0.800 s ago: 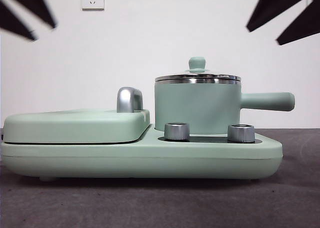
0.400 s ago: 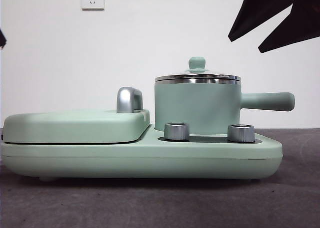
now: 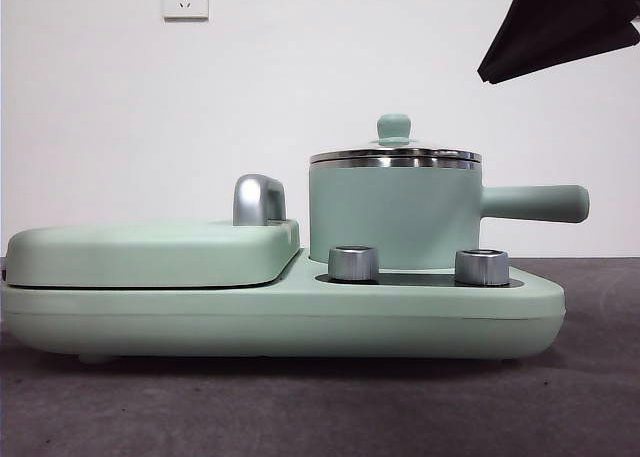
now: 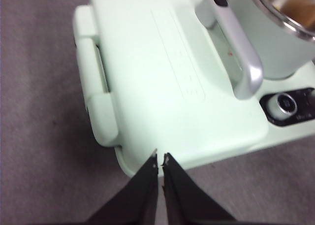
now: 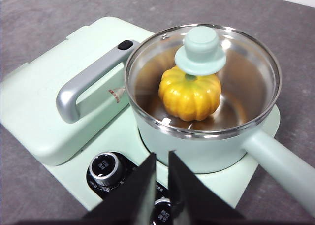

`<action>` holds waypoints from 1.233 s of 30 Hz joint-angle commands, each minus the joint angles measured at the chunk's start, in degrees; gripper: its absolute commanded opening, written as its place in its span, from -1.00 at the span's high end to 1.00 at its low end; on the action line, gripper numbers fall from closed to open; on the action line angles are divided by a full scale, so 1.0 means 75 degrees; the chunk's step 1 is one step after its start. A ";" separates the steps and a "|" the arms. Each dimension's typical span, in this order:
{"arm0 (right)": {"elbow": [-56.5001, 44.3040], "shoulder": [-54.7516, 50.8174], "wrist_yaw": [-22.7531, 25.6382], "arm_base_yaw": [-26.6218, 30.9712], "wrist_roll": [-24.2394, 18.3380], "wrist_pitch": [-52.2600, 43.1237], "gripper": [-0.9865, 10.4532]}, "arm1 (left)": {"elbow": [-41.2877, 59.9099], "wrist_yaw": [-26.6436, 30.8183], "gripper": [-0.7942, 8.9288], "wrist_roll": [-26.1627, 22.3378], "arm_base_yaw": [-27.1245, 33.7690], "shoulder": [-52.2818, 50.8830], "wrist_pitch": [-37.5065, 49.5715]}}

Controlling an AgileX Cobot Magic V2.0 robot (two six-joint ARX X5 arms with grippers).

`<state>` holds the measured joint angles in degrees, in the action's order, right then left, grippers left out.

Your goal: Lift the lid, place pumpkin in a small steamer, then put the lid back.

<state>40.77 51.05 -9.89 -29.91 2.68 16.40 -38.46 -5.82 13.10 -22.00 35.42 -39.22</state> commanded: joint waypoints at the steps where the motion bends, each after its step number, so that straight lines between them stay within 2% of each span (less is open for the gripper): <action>1: 0.0009 0.0020 -0.0026 -0.0044 -0.0070 -0.0122 0.79 | -0.0044 -0.0023 0.82 -0.0052 -0.0032 -0.0041 0.0023; 11: 0.0009 0.0020 -0.0026 -0.0044 -0.0070 -0.0134 0.79 | -0.0044 -0.0023 0.82 -0.0050 -0.0032 -0.0122 0.0012; 13: 0.0009 0.0020 -0.0026 -0.0044 -0.0070 -0.0134 0.79 | 0.0012 0.0006 0.82 -0.0475 0.0085 -0.0338 0.0122; 15: 0.0009 0.0020 -0.0026 -0.0044 -0.0070 -0.0134 0.79 | 0.0233 0.0003 0.82 -0.0487 0.0309 -0.0743 0.0527; 27: 0.0009 0.0020 -0.0026 -0.0044 -0.0070 -0.0134 0.79 | 0.3532 0.0038 0.82 -0.0676 0.2209 -0.3920 0.3424; 31: 0.0009 0.0020 -0.0026 -0.0044 -0.0070 -0.0134 0.79 | 0.4421 0.0044 0.82 -0.0991 0.2527 -0.4476 0.3815; 37: 0.0009 0.0020 -0.0026 -0.0044 -0.0070 -0.0134 0.79 | 0.4980 0.0047 0.82 -0.1536 0.2605 -0.4698 0.3847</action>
<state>40.77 51.03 -9.93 -29.89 2.37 16.01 -1.96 -5.65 3.97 -2.55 0.30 -10.26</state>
